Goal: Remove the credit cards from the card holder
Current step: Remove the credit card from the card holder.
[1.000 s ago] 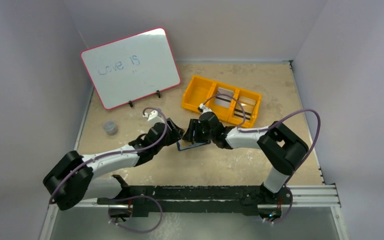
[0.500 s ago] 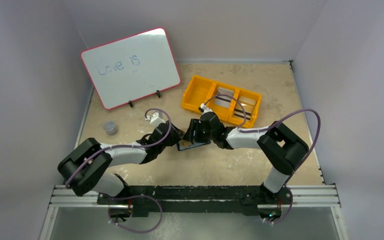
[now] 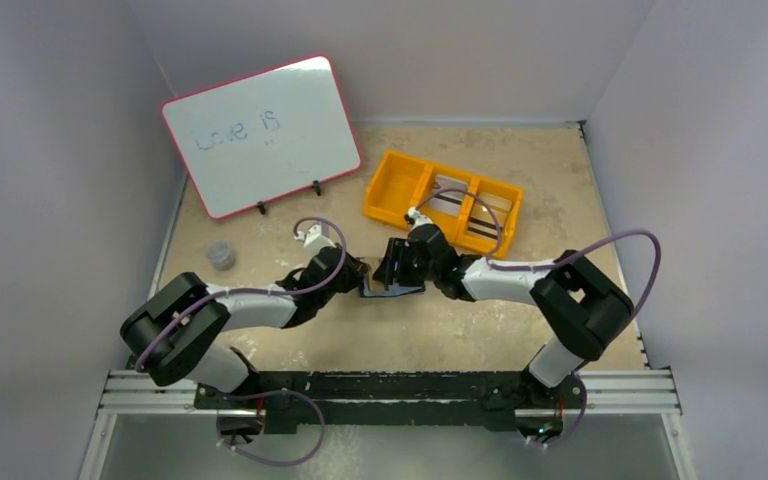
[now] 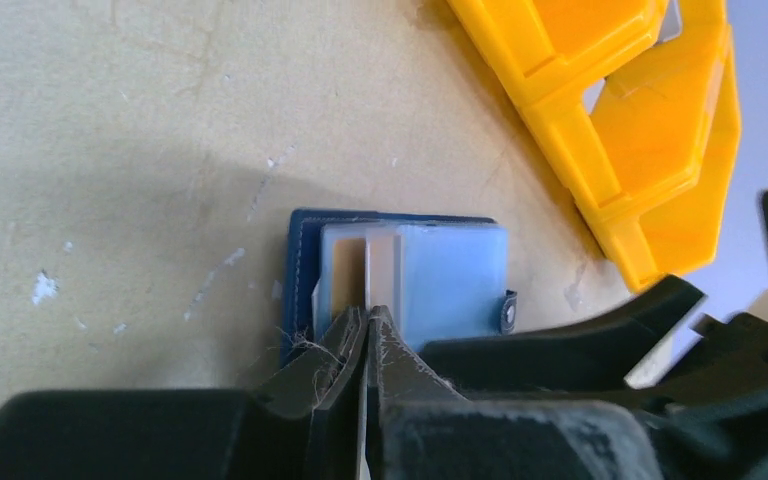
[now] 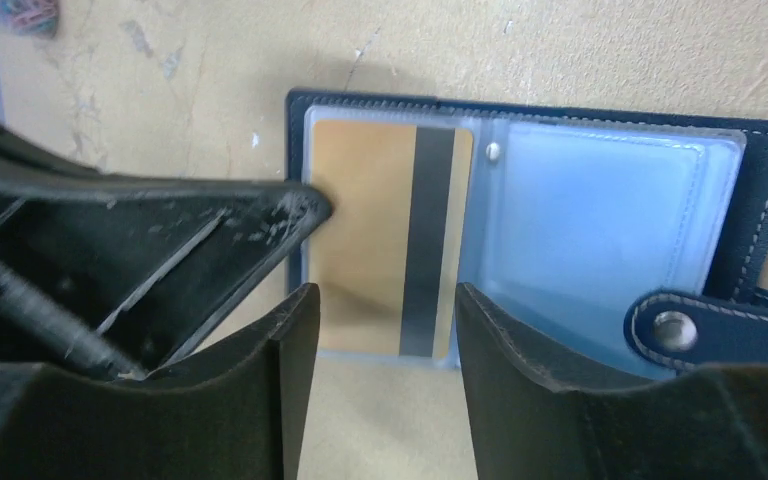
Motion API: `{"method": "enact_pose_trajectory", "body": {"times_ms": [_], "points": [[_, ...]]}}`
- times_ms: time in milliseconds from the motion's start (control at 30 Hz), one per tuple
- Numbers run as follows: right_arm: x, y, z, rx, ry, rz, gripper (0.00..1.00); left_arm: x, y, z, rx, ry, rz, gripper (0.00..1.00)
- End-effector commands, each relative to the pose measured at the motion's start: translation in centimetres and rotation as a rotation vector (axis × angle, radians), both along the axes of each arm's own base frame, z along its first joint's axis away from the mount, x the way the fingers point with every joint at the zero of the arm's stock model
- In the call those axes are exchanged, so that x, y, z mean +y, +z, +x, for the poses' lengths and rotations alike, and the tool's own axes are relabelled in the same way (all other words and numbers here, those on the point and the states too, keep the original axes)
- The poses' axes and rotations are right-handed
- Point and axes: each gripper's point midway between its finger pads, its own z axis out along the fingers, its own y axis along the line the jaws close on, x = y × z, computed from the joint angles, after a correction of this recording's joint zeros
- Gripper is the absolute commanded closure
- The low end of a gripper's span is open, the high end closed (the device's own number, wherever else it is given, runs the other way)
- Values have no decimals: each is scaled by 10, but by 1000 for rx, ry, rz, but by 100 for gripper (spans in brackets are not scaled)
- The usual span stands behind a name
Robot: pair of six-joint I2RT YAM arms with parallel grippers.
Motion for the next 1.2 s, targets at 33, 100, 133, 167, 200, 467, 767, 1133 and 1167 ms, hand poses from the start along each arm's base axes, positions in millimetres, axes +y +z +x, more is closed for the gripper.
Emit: {"method": "enact_pose_trajectory", "body": {"times_ms": [33,100,133,167,200,467,767,1133,1167], "points": [[-6,30,2,-38,42,69,48,10,-8,8,-48,-19,101,100],[-7,30,3,-35,52,74,42,8,-11,6,-51,-42,107,100],[-6,29,3,-32,61,80,41,7,-12,6,-51,-49,109,100],[-6,27,2,-22,65,79,41,6,-13,6,-52,-56,109,100],[-6,24,2,-12,61,76,41,5,-14,6,-52,-63,107,100],[-18,-3,14,30,34,63,58,-2,-20,3,-44,-104,99,98],[-32,-27,18,90,-6,-16,59,-18,-20,-2,-26,-202,100,86],[-32,-28,16,109,-28,18,70,-17,-18,-4,2,-248,172,87],[-32,-28,15,110,-30,25,70,-20,-17,-6,2,-268,171,95]]}}
